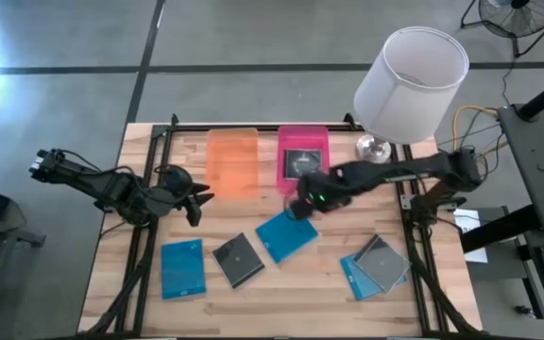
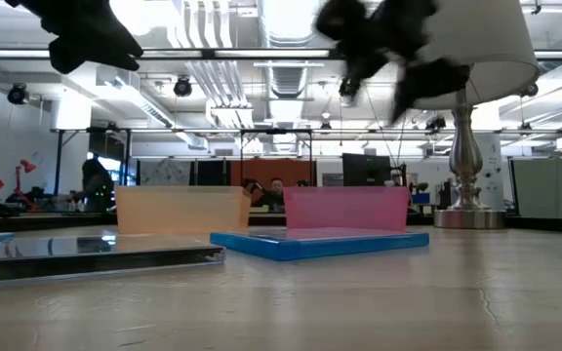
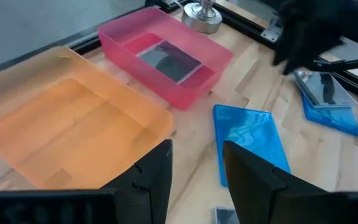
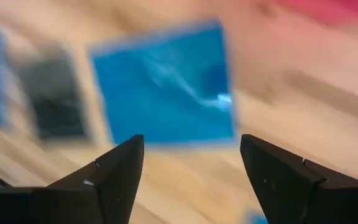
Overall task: Pick & place jewel cases by type
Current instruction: Put the center blue CD case into the orange bin
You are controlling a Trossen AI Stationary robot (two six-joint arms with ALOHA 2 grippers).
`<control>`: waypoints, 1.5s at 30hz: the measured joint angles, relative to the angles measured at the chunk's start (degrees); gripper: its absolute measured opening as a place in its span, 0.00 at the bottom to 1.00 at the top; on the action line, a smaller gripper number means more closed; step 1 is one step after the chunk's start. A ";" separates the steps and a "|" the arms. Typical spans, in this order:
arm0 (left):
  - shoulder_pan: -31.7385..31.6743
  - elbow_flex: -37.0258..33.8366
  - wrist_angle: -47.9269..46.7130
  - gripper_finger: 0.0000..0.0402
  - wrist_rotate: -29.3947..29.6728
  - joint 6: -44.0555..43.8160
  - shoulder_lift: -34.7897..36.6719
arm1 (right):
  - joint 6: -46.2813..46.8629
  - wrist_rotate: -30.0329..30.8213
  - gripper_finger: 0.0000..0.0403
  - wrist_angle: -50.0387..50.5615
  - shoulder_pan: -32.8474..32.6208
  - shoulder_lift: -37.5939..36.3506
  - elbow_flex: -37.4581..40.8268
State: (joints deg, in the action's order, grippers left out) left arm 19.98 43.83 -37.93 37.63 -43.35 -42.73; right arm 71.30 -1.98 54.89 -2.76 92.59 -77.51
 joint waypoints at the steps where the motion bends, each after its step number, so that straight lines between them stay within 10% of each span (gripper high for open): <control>1: -0.01 0.00 0.03 0.31 -0.91 -0.02 -0.16 | -1.45 0.00 0.64 3.78 -1.74 -1.00 -0.03; 8: -0.02 -0.02 2.03 0.31 -11.00 0.02 -3.70 | -3.60 -8.13 0.61 23.49 -13.97 -8.23 4.10; 16: 0.00 -0.04 12.90 0.31 -17.60 -11.37 -15.29 | -9.09 -13.25 0.61 23.19 -17.25 -15.09 17.26; 28: 0.43 8.65 24.67 0.31 -18.11 -19.20 -34.53 | 14.96 -26.71 0.60 7.15 -39.59 -24.31 34.53; 39: -12.16 33.61 34.01 0.31 -41.90 -8.94 -60.80 | 61.05 3.54 0.59 -7.84 -57.56 -24.26 34.05; 45: -14.68 48.50 35.72 0.31 -50.88 -3.00 -74.00 | 51.92 -1.44 0.60 -7.46 -64.44 -18.56 28.13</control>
State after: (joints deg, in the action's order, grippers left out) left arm 5.31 92.33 -2.22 -13.25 -46.35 -116.72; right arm 123.22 -3.42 47.43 -67.19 74.03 -49.38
